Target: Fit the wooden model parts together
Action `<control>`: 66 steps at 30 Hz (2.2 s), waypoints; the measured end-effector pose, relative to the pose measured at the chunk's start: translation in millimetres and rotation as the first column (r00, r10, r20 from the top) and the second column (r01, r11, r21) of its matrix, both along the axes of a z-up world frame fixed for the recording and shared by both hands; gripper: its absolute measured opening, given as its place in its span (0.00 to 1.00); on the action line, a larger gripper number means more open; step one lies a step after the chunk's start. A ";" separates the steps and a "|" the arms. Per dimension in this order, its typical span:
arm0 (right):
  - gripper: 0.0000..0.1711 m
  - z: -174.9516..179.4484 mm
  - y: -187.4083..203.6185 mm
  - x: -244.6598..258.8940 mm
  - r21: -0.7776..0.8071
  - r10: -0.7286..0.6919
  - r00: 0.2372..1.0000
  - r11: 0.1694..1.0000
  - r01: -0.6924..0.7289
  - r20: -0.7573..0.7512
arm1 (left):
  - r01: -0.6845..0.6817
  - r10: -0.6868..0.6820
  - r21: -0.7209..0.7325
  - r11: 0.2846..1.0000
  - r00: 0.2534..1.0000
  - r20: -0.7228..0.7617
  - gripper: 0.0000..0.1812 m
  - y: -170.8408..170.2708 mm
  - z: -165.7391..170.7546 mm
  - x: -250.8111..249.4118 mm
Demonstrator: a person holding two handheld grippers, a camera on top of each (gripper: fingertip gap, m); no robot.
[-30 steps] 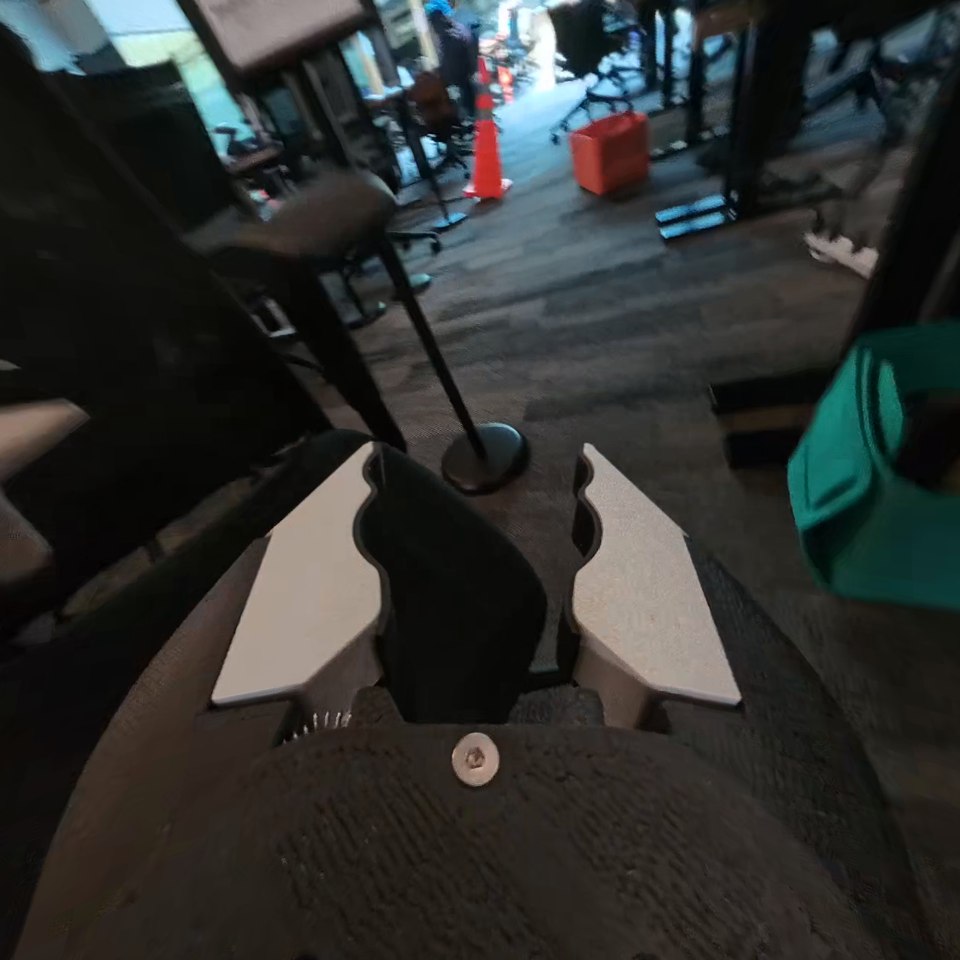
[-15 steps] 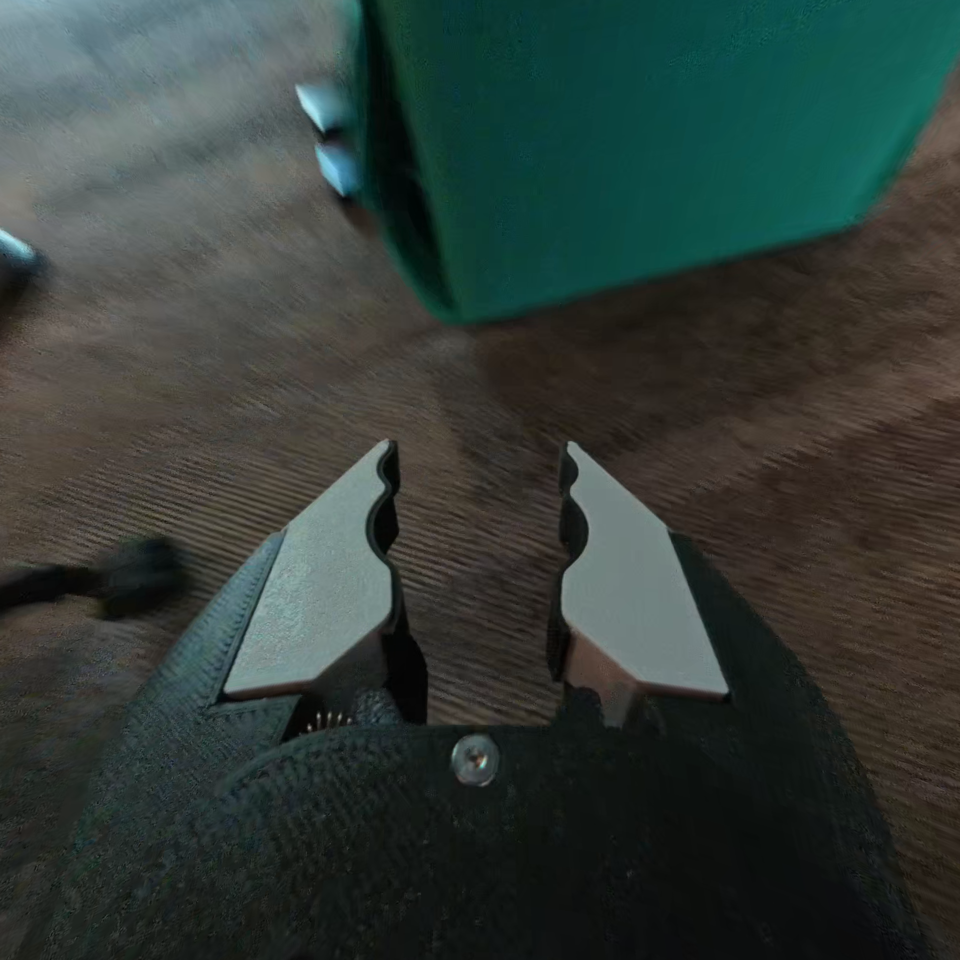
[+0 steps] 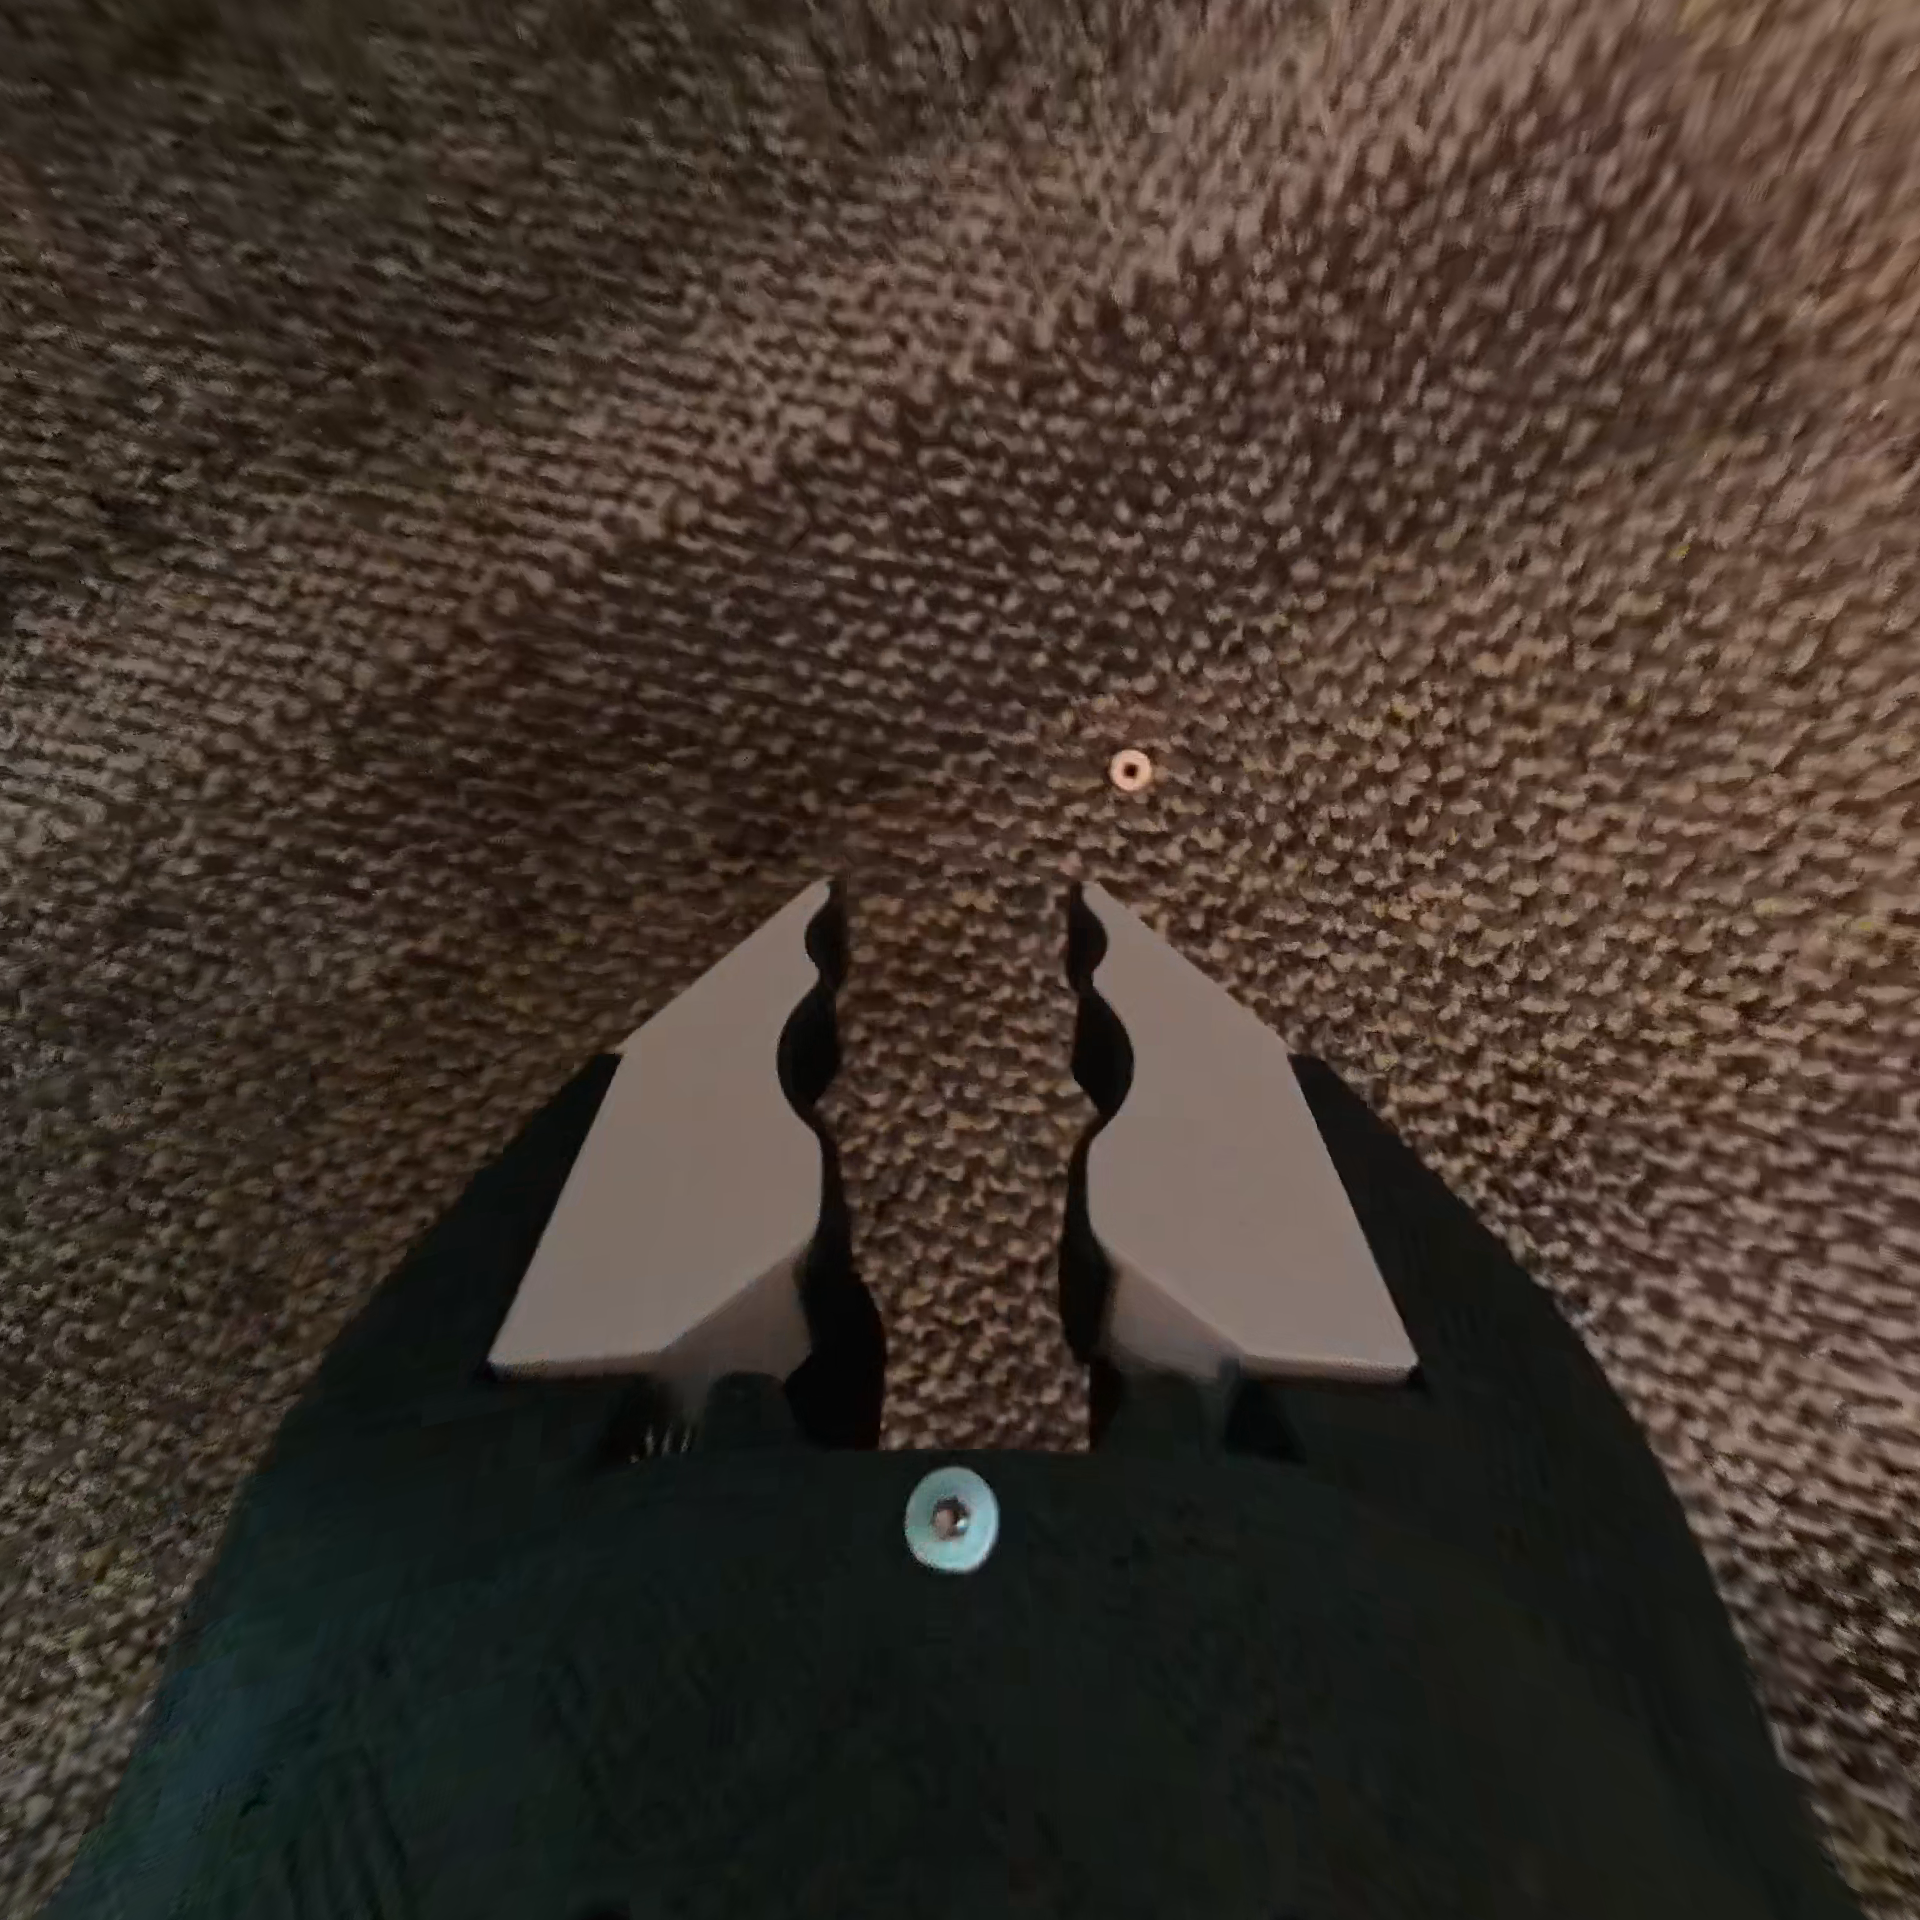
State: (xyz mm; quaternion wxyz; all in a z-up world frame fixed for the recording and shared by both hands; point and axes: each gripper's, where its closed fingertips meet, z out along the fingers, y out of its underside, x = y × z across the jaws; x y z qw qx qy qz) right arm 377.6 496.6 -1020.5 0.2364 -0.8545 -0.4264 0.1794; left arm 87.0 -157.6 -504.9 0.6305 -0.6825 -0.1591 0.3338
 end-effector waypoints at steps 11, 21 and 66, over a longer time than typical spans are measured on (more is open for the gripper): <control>0.14 -22.5 42.9 -0.3 0.277 -0.010 0.996 0.961 -0.014 0.084 | -0.083 0.076 -0.107 0.991 0.995 -0.062 0.34 -1.4 -8.4 -5.0; 0.05 -26.6 45.8 -9.8 0.304 0.026 0.999 0.952 -0.036 0.036 | -0.097 0.094 -0.082 0.992 0.995 -0.045 0.33 -3.0 -8.0 -9.8; 0.04 114.7 -124.2 -139.2 0.596 0.489 0.865 0.730 -0.335 -0.113 | -0.061 0.064 0.050 0.997 0.997 -0.046 0.29 -16.3 8.1 2.0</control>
